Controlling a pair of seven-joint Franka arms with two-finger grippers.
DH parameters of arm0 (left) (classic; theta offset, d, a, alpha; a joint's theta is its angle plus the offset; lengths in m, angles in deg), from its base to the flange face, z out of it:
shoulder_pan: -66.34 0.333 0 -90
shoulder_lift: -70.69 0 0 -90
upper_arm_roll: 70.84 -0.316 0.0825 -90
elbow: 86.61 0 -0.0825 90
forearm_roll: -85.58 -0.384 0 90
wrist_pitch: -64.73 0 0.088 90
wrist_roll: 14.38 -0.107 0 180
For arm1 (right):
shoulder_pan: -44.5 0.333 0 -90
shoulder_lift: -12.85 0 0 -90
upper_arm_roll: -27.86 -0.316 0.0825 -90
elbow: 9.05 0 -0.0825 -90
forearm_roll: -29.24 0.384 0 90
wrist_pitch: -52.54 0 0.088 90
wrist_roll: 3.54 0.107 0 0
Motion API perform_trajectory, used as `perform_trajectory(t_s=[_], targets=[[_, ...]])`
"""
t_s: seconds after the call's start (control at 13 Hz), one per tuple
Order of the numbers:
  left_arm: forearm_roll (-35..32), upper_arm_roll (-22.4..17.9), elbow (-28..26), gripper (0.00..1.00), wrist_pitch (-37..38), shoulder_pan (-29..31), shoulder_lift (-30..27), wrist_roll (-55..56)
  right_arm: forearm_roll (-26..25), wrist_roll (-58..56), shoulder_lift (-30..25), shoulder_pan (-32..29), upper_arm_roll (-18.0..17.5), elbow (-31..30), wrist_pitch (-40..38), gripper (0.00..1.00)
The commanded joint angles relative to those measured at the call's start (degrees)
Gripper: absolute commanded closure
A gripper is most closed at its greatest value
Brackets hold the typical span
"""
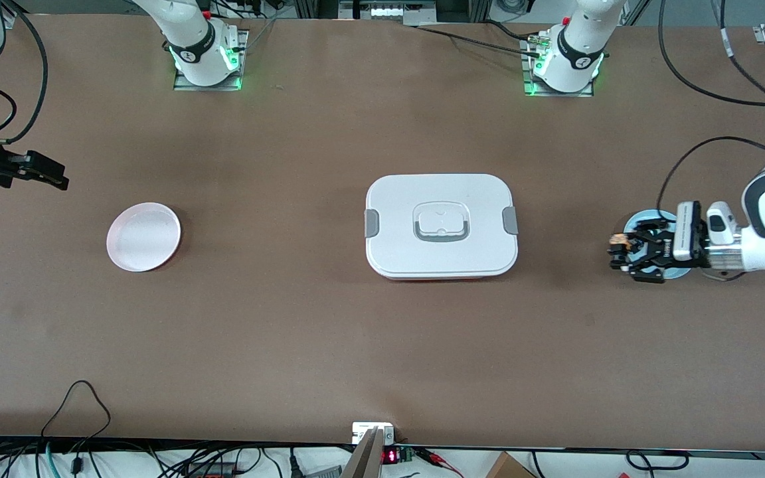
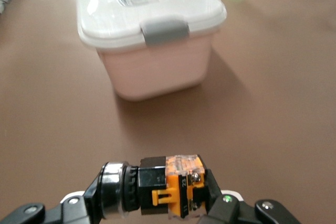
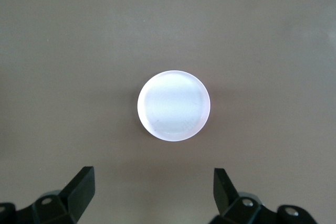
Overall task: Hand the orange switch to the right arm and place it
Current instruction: 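Lift the orange switch with the left gripper toward the box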
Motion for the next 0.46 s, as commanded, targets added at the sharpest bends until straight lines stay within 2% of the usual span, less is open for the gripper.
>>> perform_trajectory(t_s=[0.0, 0.15, 0.23, 0.38], targets=[[12.5, 0.2, 2.1, 1.00, 4.8, -4.7, 2.2, -0.1, 1.1, -0.6, -0.1, -0.5, 0.5, 1.2, -1.2, 0.00], [22.9, 0.3, 2.1, 1.00, 9.6, -8.5, 2.2, 0.2, 1.8, -0.4, -0.4, -0.4, 0.5, 1.2, -2.6, 0.00], [27.8, 0.6, 2.1, 1.00, 11.6, -10.5, 2.0, 0.5, 4.5, -0.4, -0.8, -0.4, 0.6, 1.2, -2.6, 0.00], [37.1, 1.9, 2.2, 1.00, 12.5, -14.8, 1.9, 3.5, 15.3, -0.6, -0.9, -0.9, 1.3, 1.2, -2.9, 0.00]])
